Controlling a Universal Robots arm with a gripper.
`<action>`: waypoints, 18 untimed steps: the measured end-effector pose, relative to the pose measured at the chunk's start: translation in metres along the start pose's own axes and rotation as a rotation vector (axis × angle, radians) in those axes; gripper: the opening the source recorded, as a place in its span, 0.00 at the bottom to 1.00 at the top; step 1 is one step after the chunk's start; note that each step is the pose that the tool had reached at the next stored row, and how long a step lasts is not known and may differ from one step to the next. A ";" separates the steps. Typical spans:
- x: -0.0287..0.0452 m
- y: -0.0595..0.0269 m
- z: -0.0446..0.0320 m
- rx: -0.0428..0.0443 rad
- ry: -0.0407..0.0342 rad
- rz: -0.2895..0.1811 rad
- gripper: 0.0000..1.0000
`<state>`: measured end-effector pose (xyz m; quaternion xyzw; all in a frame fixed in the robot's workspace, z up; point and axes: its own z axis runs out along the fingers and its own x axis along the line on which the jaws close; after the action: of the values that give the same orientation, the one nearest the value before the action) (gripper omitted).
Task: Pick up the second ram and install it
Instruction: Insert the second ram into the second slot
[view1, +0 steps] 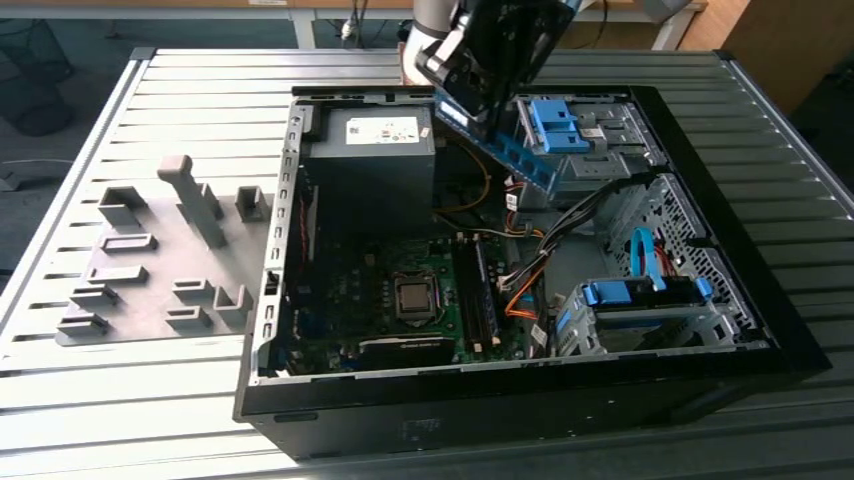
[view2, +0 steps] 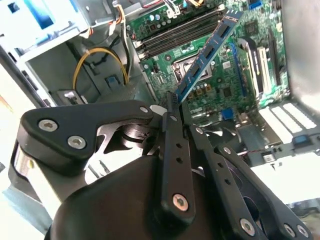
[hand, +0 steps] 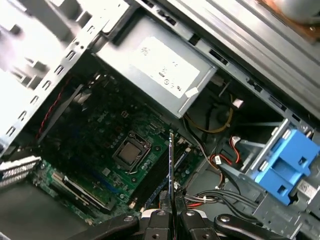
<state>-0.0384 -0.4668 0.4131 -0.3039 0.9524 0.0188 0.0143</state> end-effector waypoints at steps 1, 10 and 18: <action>0.0000 0.0000 0.0002 0.0007 -0.0005 0.018 0.14; 0.0001 -0.0001 0.0015 0.0070 -0.0050 0.182 0.14; 0.0001 -0.0001 0.0026 0.0126 -0.0088 0.327 0.14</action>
<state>-0.0384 -0.4668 0.4105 -0.1446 0.9892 0.0162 0.0171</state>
